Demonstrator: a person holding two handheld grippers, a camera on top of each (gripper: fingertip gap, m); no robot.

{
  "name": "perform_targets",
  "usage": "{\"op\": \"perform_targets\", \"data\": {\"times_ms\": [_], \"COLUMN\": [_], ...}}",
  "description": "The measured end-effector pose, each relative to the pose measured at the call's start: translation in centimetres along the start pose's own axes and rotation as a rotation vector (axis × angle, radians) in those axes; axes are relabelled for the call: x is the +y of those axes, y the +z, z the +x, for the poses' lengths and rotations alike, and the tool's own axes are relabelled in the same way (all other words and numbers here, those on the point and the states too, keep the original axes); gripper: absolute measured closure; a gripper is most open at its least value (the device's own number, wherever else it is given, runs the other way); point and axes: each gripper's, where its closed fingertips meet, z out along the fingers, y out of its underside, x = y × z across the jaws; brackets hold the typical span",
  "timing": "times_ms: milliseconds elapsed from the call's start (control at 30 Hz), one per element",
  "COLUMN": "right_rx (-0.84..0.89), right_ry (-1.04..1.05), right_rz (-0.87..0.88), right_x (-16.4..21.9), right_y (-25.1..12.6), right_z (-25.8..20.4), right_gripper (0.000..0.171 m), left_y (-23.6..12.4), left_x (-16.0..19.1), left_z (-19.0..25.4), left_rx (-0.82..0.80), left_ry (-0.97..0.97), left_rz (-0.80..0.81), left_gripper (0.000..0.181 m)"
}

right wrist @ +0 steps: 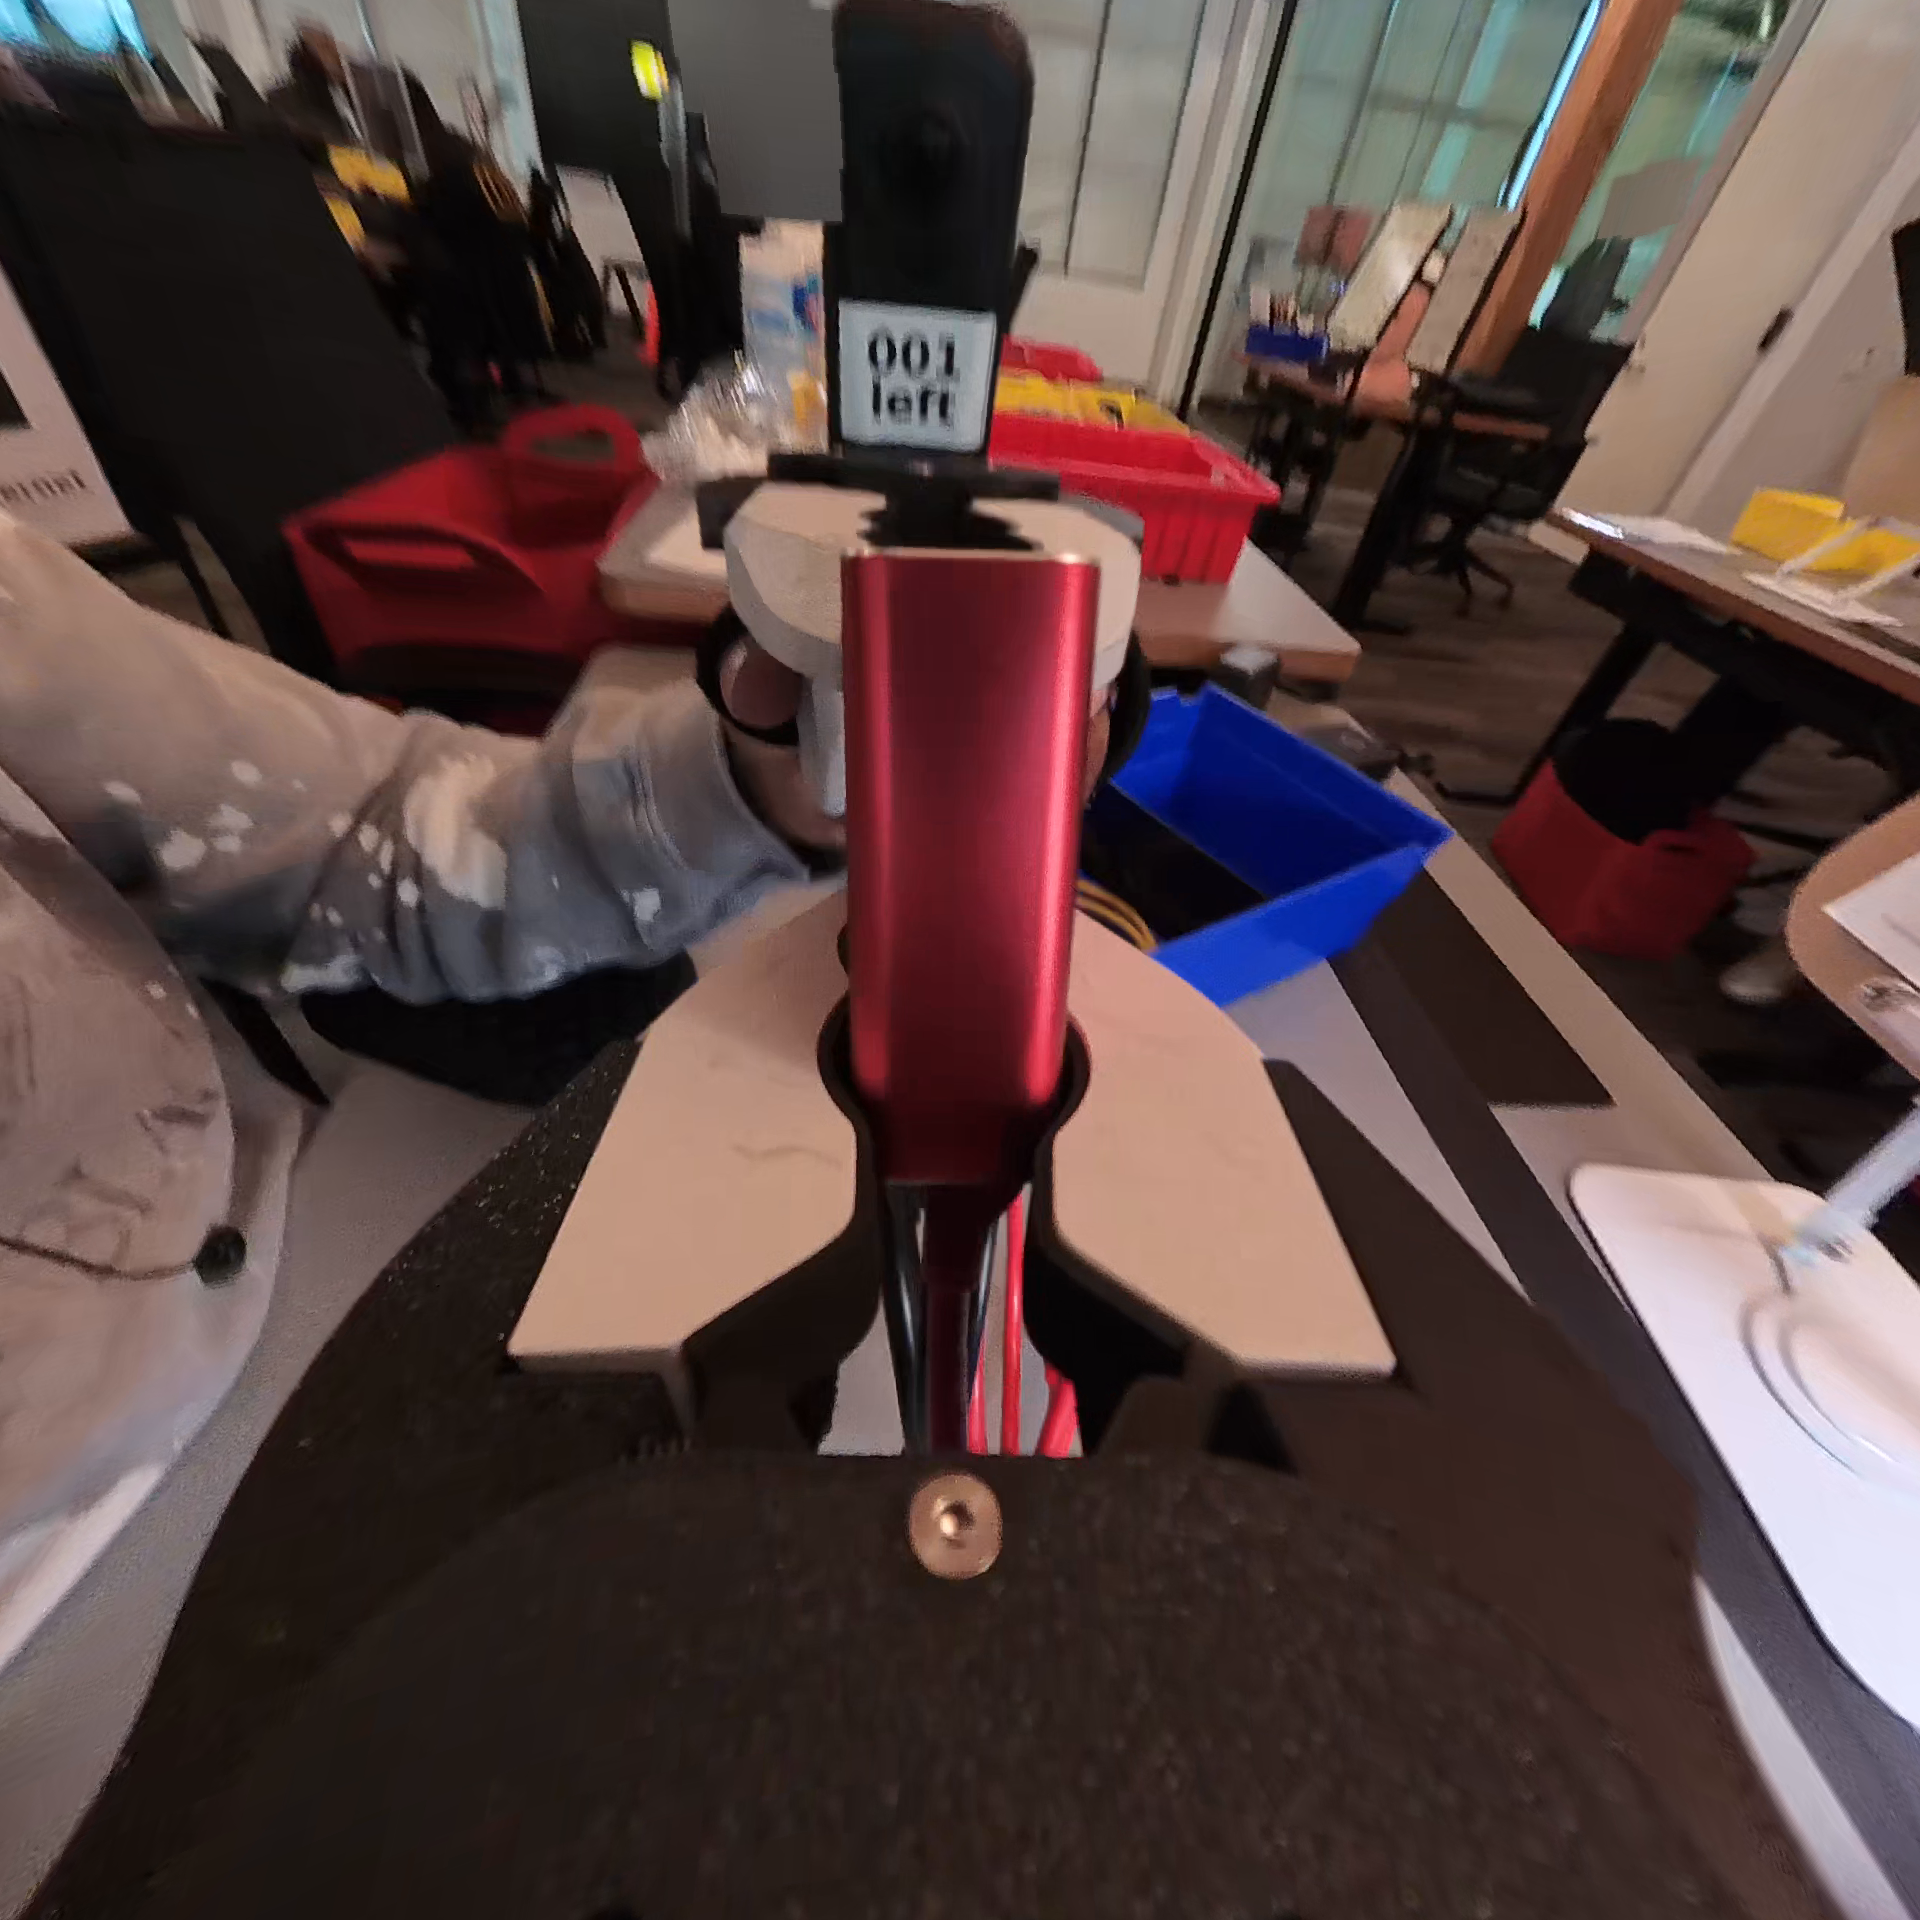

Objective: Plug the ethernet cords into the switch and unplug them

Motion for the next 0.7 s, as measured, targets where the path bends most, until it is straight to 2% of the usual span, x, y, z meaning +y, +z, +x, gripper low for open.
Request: {"op": "perform_targets", "data": {"times_ms": [100,267,367,467,567,633,700], "right_rx": [0.071,0.127,0.108,0.162,0.311,0.432,0.477], "right_ry": [-0.063,-0.180,-0.212,-0.211,-0.204,-0.208,-0.175], "right_rz": [-0.192,-0.506,-0.554,-0.485,-0.351,-0.209,-0.042], "right_x": [2.1,5.8,6.7,5.8,3.3,0.6,-2.2], "right_y": [-1.1,-1.2,-0.5,-0.6,-1.2,-2.1,-3.0], "right_z": [0.2,-0.5,-1.0,0.1,2.3,3.5,3.4], "right_gripper": [0.143,0.143,0.143,0.138,0.122,0.127,0.131], "left_y": [0.2,1.0,1.5,1.5,0.8,-0.4,-1.9], "left_x": [1.9,5.3,7.1,6.6,4.4,3.0,1.9], "left_z": [0.0,1.1,1.4,0.7,-1.1,-2.7,-4.3], "left_rx": [-0.027,-0.063,-0.071,-0.116,-0.191,-0.234,-0.272], "left_ry": [0.032,0.182,0.272,0.251,0.176,0.104,0.020], "left_rz": [-0.151,-0.419,-0.530,-0.504,-0.357,-0.239,-0.126], "left_gripper": [0.155,0.136,0.147,0.152,0.153,0.154,0.153]}}
